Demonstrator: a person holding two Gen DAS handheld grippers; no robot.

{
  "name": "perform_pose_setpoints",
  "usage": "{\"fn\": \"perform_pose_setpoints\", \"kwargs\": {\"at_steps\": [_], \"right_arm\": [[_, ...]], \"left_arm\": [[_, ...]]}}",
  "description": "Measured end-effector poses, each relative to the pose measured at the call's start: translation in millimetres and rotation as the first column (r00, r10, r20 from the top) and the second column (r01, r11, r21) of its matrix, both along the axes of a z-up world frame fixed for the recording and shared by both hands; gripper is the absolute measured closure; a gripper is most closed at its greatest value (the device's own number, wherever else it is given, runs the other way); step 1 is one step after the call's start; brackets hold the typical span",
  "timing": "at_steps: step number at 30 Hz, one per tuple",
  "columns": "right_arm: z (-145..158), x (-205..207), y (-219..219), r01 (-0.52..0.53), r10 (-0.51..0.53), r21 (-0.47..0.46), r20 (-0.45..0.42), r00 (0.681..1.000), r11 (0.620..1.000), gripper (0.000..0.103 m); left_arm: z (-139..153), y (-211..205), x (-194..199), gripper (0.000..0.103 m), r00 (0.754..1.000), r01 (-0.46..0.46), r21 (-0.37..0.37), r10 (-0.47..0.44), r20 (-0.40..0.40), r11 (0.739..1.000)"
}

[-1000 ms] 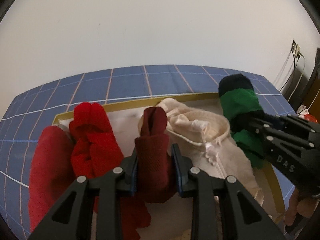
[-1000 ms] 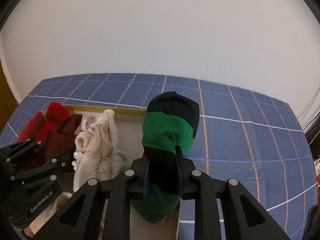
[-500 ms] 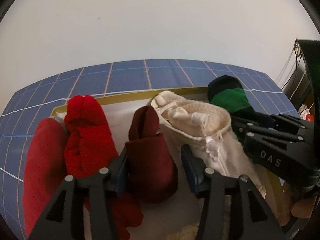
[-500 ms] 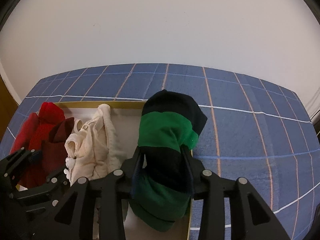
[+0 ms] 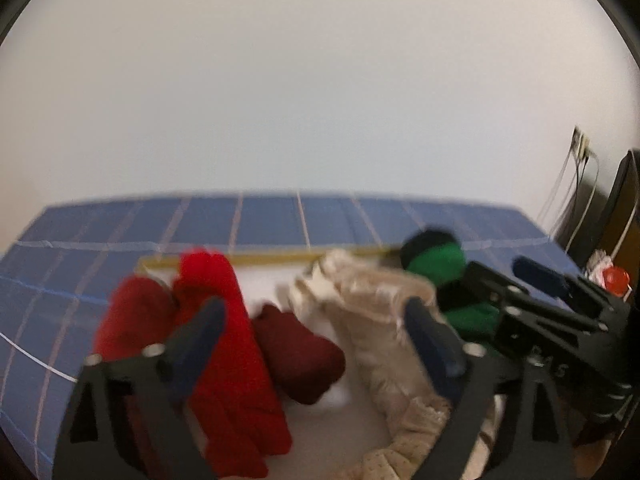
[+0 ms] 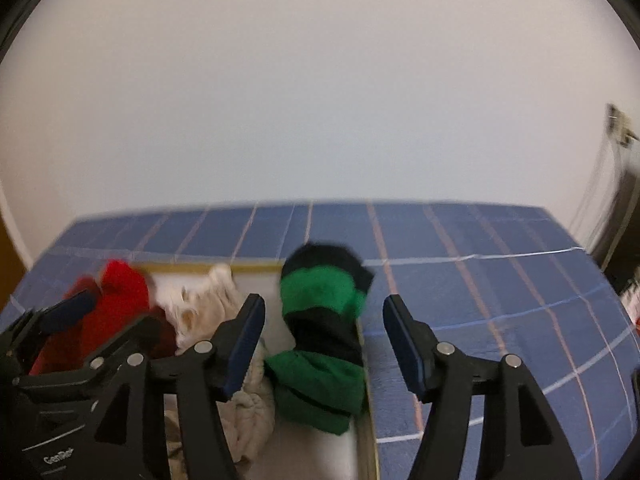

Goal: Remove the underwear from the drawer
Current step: 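Lower both socks into the tray and open both tools, then withdraw both open tools from the tray and lower them into the drawer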

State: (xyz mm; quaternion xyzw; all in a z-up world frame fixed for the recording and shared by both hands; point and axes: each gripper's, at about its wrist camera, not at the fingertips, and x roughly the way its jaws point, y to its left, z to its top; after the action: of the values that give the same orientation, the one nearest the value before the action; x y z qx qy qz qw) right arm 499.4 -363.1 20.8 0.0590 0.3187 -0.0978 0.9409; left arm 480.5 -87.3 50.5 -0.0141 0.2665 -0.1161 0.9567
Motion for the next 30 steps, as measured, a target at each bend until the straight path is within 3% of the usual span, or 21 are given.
{"fn": "perform_pose_setpoints", "kwargs": {"at_steps": [1,4,7,14,22,30], "right_arm": [[4,-8,0,0.018,-0.019,0.006,0.035,0.999,1.0,0.032],[16,-37,3,0.067,-0.066,-0.001,0.161,0.985,0.998,0.029],[21,-49,10,0.063,-0.055,-0.028,0.211,0.976,0.998,0.029],[17,-74,26,0.068,-0.054,-0.035,0.295,0.954,0.997,0.029],[7,-92,34,0.086,-0.057,-0.077,0.323,0.945,0.993,0.029],[9,-104,39,0.098,-0.072,-0.062,0.334,0.94,0.993,0.029]], "left_arm": [[3,2,-7,0.0,0.999,-0.008,-0.004,0.009,0.043,1.0],[11,5,-29,0.0,0.982,-0.045,0.004,0.043,0.182,0.999],[13,7,-36,0.0,0.968,-0.088,0.041,0.076,0.241,0.995],[12,22,-49,0.0,0.958,-0.117,0.004,0.112,0.264,0.993],[12,26,-77,0.0,0.931,-0.138,0.017,0.124,0.342,0.99],[7,22,-98,0.0,0.915,-0.135,0.036,0.111,0.388,0.99]]}}
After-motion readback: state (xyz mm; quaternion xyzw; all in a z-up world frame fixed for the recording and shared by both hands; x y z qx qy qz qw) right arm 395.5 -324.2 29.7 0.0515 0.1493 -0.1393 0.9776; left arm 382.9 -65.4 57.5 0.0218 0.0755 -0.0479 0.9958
